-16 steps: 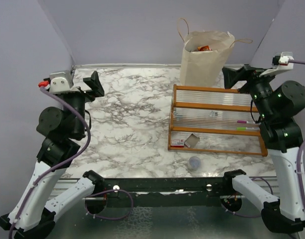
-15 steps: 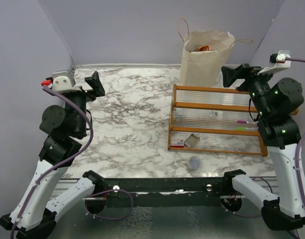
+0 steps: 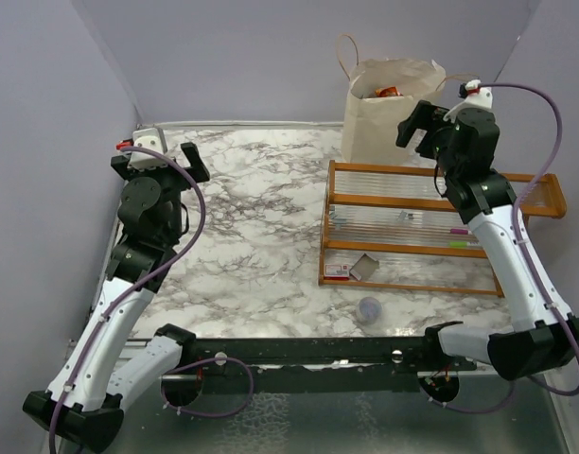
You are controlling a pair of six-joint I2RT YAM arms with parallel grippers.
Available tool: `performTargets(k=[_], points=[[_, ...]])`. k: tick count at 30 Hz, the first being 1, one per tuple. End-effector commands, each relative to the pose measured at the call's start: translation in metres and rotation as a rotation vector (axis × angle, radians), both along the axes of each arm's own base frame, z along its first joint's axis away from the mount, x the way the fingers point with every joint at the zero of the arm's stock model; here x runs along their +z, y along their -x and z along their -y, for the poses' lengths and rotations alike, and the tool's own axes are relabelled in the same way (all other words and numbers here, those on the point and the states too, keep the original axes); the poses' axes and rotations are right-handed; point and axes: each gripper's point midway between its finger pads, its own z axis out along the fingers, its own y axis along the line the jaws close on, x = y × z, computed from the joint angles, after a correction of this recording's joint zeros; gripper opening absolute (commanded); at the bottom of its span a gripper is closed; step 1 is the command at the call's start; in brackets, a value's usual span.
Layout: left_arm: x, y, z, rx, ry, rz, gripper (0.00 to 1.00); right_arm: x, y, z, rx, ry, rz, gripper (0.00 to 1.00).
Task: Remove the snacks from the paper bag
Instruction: Move the paper bag to the center of the board.
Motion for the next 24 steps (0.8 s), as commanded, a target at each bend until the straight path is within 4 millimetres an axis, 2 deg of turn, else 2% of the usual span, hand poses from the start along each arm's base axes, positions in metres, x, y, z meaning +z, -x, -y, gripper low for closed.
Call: performTargets(k=[1, 6, 15, 21, 24], points=[[0.009, -0.005, 0.009, -0.055, 0.046, 0.057, 0.99, 0.022, -0.017, -0.01, 0.022, -0.003, 0.068, 0.99], [0.001, -0.015, 0.024, -0.116, 0.047, 0.039, 0.99, 0.023, -0.038, -0.019, 0.053, 0.028, 0.061, 0.99], [-0.021, -0.034, 0.045, -0.189, 0.044, -0.024, 0.99, 0.048, -0.085, -0.026, 0.056, 0.117, 0.144, 0.99], [-0.035, -0.044, 0.058, -0.239, 0.047, -0.067, 0.99, 0.051, -0.116, -0.045, 0.115, 0.104, 0.167, 0.99], [-0.037, -0.05, 0.082, -0.35, 0.08, -0.08, 0.99, 0.048, -0.127, -0.048, 0.119, 0.103, 0.147, 0.99]])
